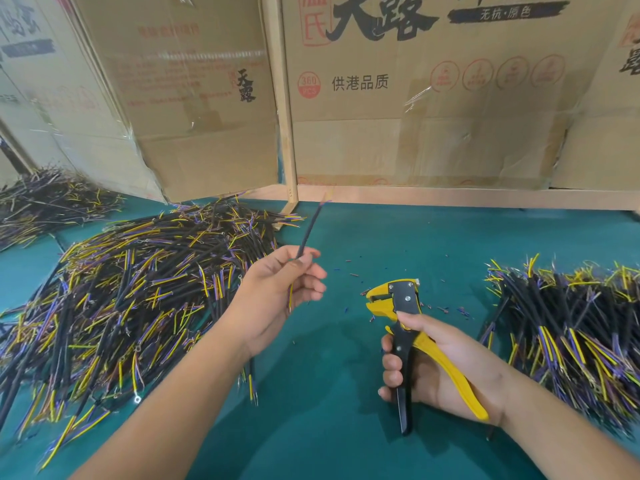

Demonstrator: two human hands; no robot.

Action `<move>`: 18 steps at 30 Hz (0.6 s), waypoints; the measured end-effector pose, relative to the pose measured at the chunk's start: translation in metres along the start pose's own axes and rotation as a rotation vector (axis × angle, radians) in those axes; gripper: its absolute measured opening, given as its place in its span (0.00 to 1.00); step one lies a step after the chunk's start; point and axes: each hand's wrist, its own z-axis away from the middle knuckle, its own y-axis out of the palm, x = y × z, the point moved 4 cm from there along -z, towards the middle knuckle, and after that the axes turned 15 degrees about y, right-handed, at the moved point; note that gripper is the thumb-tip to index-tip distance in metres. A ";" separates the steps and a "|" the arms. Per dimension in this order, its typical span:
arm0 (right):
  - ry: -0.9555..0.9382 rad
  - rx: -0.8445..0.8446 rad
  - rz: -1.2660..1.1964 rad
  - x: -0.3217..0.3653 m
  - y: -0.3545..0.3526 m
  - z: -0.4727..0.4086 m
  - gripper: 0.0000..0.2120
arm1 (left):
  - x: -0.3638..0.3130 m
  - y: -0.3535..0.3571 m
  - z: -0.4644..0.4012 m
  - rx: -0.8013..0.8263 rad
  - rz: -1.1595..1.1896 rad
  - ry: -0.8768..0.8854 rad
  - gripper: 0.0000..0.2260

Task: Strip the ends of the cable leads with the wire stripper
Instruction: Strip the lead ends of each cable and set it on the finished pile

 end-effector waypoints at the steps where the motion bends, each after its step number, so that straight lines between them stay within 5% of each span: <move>1: -0.001 0.001 0.000 0.000 0.000 0.000 0.21 | -0.001 0.001 0.000 -0.007 -0.004 0.016 0.07; 7: -0.012 -0.014 0.010 0.000 0.002 0.001 0.21 | -0.004 0.002 0.002 -0.034 -0.087 0.058 0.09; 12: -0.012 0.007 0.009 0.000 0.003 0.001 0.21 | -0.007 0.008 0.002 0.050 0.084 0.010 0.02; 18: -0.011 -0.013 0.001 0.000 0.003 0.001 0.20 | -0.006 0.006 0.001 -0.025 0.183 -0.047 0.11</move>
